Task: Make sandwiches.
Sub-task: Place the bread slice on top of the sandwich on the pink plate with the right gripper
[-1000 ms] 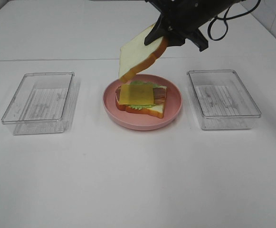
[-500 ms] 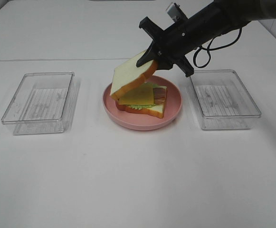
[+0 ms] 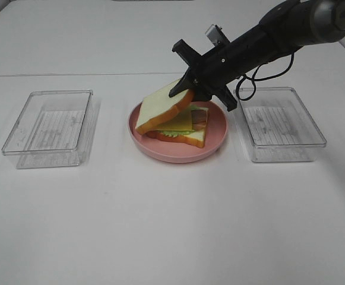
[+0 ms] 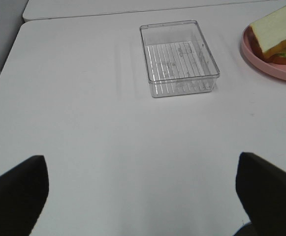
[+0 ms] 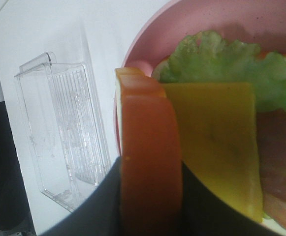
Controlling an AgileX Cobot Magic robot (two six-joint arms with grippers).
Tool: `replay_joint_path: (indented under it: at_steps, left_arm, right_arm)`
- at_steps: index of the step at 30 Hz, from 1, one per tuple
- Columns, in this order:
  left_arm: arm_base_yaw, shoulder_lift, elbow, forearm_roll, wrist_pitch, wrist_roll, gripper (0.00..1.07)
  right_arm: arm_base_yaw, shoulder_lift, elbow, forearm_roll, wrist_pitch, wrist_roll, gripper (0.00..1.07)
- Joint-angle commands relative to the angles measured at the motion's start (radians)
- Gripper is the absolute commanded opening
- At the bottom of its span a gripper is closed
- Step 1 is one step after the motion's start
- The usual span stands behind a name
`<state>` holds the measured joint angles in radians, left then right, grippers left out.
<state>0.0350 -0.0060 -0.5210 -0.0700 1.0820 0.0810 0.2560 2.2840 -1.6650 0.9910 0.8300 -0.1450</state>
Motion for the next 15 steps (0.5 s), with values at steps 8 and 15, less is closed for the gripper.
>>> replay_joint_path:
  at_steps: [8,15]
  left_arm:
    - [0.001,-0.018,0.004,0.004,-0.006,-0.003,0.98]
    - [0.001,-0.018,0.004,0.004,-0.006,-0.003,0.98]
  right_arm:
    - [0.006,-0.002,0.003,-0.029,-0.011,-0.007,0.23]
    - [0.006,-0.011,-0.005,-0.064,-0.005,-0.006,0.75]
